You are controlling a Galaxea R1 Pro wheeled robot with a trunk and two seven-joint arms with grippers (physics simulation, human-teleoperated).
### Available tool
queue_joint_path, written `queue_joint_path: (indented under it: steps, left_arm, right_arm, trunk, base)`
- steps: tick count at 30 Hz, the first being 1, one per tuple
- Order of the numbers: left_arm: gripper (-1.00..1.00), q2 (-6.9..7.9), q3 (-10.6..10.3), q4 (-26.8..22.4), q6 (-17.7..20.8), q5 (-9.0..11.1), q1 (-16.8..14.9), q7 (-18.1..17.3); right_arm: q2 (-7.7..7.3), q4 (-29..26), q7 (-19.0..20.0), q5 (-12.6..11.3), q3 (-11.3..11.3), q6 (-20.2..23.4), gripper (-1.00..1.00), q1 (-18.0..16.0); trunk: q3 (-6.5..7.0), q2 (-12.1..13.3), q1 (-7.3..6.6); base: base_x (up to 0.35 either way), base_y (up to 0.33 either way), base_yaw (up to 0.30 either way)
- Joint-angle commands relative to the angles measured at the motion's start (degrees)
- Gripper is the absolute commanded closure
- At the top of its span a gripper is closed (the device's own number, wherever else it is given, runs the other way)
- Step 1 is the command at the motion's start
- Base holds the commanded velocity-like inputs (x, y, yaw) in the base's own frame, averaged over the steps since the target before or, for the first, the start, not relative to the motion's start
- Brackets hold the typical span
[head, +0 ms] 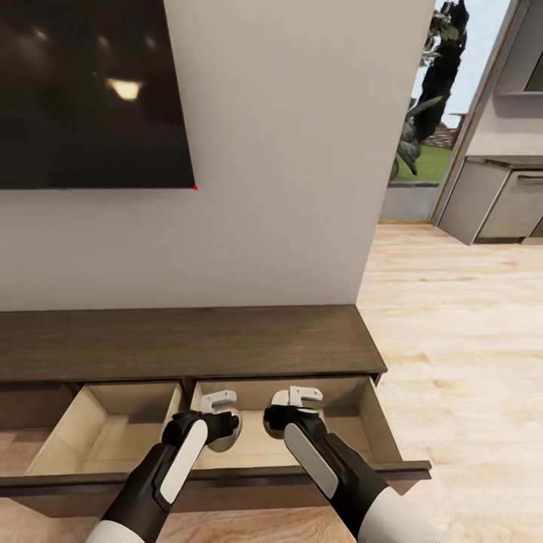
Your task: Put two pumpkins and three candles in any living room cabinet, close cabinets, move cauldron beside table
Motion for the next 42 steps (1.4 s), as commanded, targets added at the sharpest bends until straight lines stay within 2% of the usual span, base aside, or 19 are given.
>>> queue_joint_path:
  steps: [1, 9, 12, 15, 19, 25, 35, 42]
  left_arm:
    - [1.0, 0.02, -0.1, 0.1, -0.2, 0.6, 0.0, 0.6]
    - [1.0, -0.05, -0.2, 0.5, -0.8, 0.6, -0.5, 0.5]
    - [1.0, -0.01, -0.2, 0.5, -1.0, 0.5, -0.9, 0.5]
    - [1.0, 0.02, -0.2, 0.5, -3.1, 0.5, -1.1, 0.3]
    - [1.0, 0.02, -0.2, 0.5, -4.7, 0.5, -1.1, 0.1]
    - [1.0, 0.06, -1.2, 0.5, -5.1, 0.5, -1.1, 0.0]
    - [1.0, 0.25, -1.7, 0.2, -5.1, 0.5, -1.1, -0.1]
    - [1.0, 0.3, -1.7, -0.1, -5.1, 0.5, -1.1, -0.1]
  right_arm:
    - [0.0, 0.3, -0.4, -0.3, 0.1, 0.0, 1.0, -0.1]
    - [0.11, 1.9, -0.2, -0.2, 0.1, -2.3, 1.0, -0.4]
    - [0.11, 1.9, -0.3, 0.6, 0.1, -2.4, 1.0, -0.4]
    - [0.17, 2.0, -0.2, 1.8, 0.1, -3.0, 1.0, -0.4]
    - [0.25, 2.0, -0.2, 2.1, 0.1, -4.2, 1.0, -0.4]
    - [0.29, 1.9, -0.2, 2.2, 0.1, -4.4, 1.0, -0.4]
    - [0.21, 1.8, -0.2, 2.2, 0.1, -4.4, 1.0, -0.4]
    - [0.2, 1.8, -0.2, 2.2, 0.1, -4.3, 1.0, -0.4]
  trunk:
    - [-0.23, -0.4, 0.22]
    - [-1.67, -3.7, 1.97]
    - [-2.21, -4.9, 2.63]
    - [-2.75, -6.1, 3.29]
    - [-3.46, -7.7, 4.17]
    - [-4.54, -10.1, 5.49]
    - [-6.34, -14.1, 7.68]
    - [-6.34, -14.1, 7.68]
  base:
    - [0.0, 0.0, 0.0]
    - [0.0, 0.0, 0.0]
    - [0.0, 0.0, 0.0]
    - [0.0, 0.0, 0.0]
    - [0.0, 0.0, 0.0]
    - [0.0, 0.0, 0.0]
    - [0.0, 0.0, 0.0]
    - [0.003, 0.0, 0.0]
